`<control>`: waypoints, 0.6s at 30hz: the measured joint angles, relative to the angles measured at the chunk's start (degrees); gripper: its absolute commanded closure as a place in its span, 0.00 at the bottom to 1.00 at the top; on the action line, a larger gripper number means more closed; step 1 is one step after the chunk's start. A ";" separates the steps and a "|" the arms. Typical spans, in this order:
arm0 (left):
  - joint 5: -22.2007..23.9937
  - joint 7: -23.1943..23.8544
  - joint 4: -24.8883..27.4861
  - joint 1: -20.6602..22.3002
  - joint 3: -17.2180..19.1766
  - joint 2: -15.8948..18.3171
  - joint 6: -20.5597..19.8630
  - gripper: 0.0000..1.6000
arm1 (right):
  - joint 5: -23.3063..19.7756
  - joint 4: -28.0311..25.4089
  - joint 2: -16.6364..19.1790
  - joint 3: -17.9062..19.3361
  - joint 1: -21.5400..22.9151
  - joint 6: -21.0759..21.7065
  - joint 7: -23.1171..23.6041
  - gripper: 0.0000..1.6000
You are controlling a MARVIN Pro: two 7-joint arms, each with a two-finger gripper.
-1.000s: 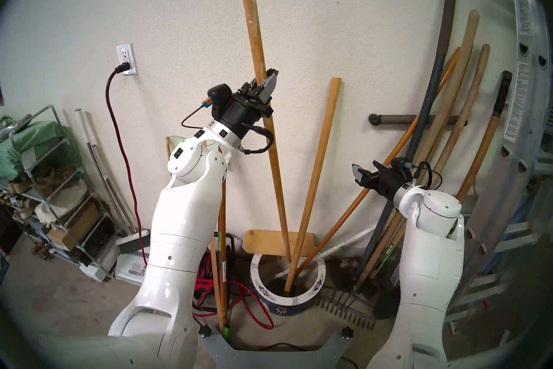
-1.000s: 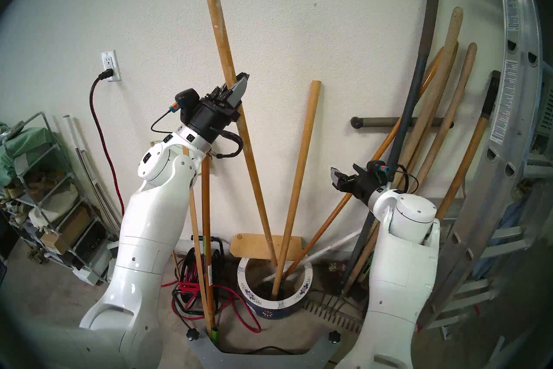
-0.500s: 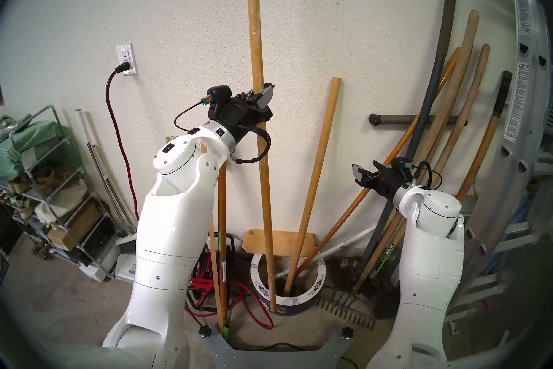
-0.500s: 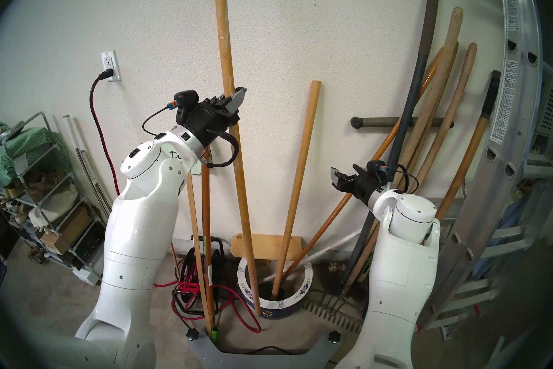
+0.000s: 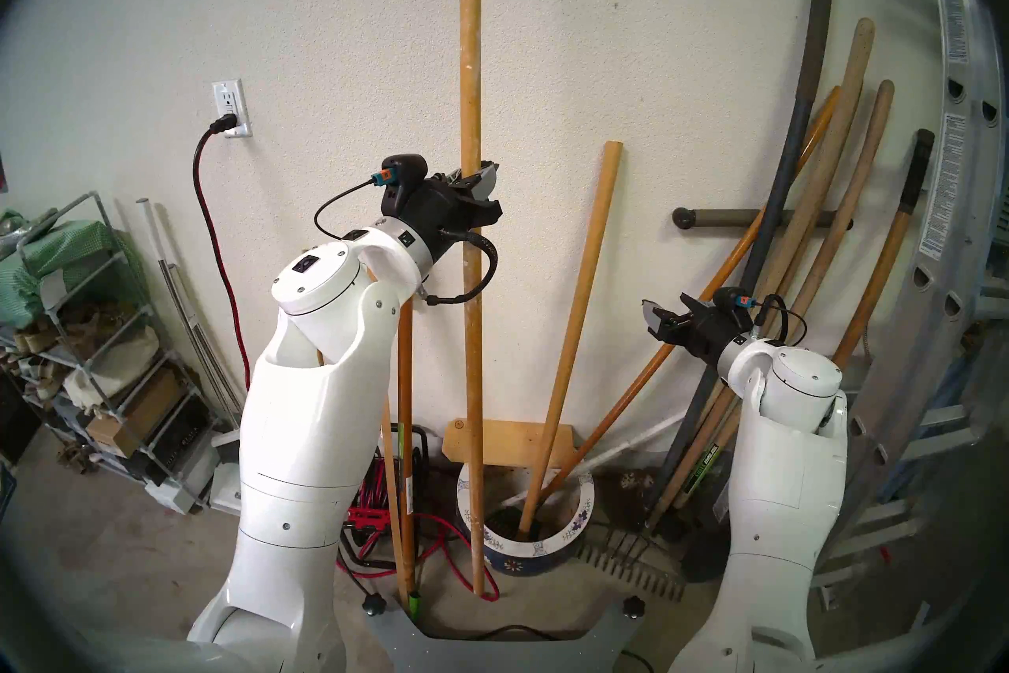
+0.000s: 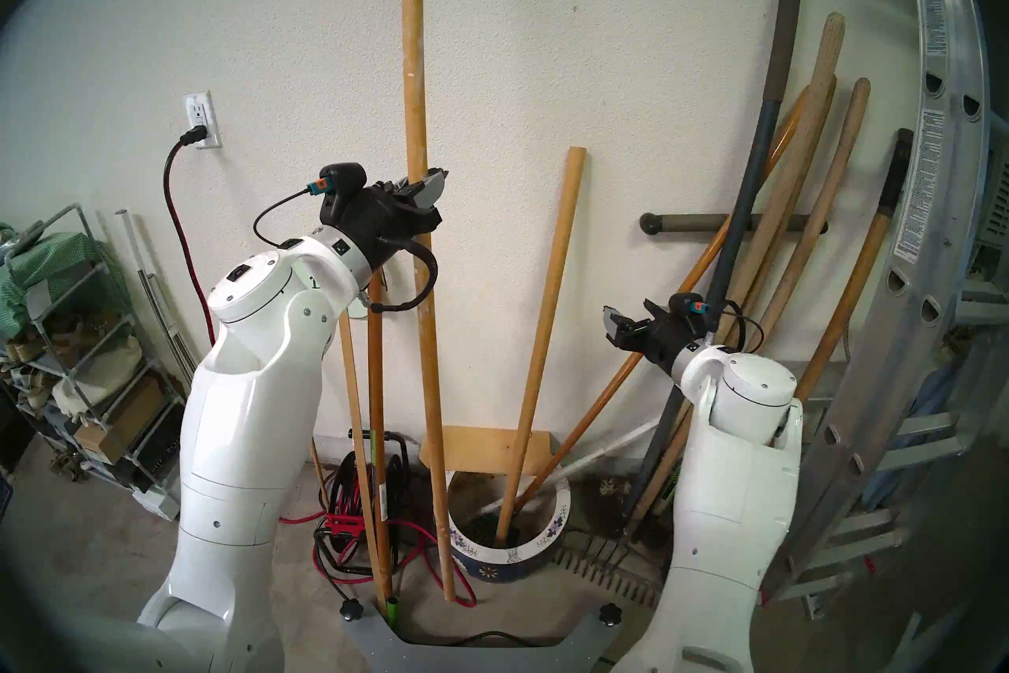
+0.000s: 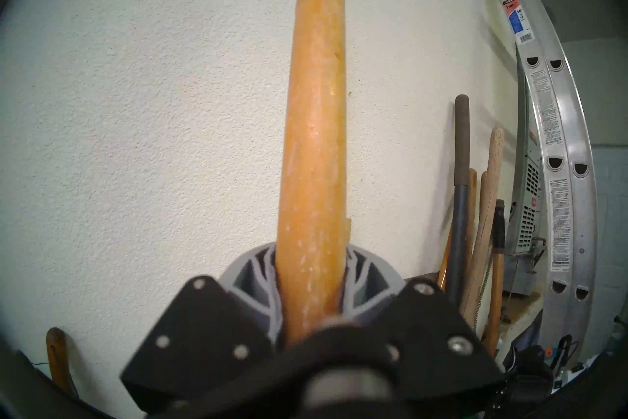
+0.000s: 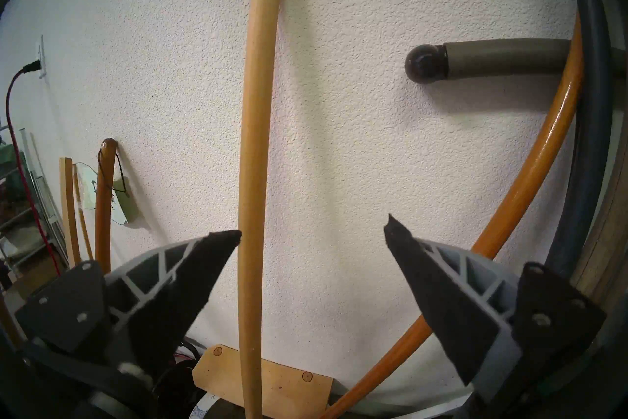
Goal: Put wooden sticks into the pot
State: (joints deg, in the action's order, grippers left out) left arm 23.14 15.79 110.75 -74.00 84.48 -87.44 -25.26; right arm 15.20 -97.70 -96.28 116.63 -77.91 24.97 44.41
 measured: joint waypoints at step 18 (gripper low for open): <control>-4.38 1.01 -1.25 0.13 -1.91 1.14 6.25 1.00 | 0.09 0.00 0.00 0.01 0.00 0.04 0.06 0.00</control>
State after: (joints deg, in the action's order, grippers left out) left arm 18.76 16.79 109.50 -73.87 82.58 -86.30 -19.00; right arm 15.29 -97.70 -96.29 116.65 -77.91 25.00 44.47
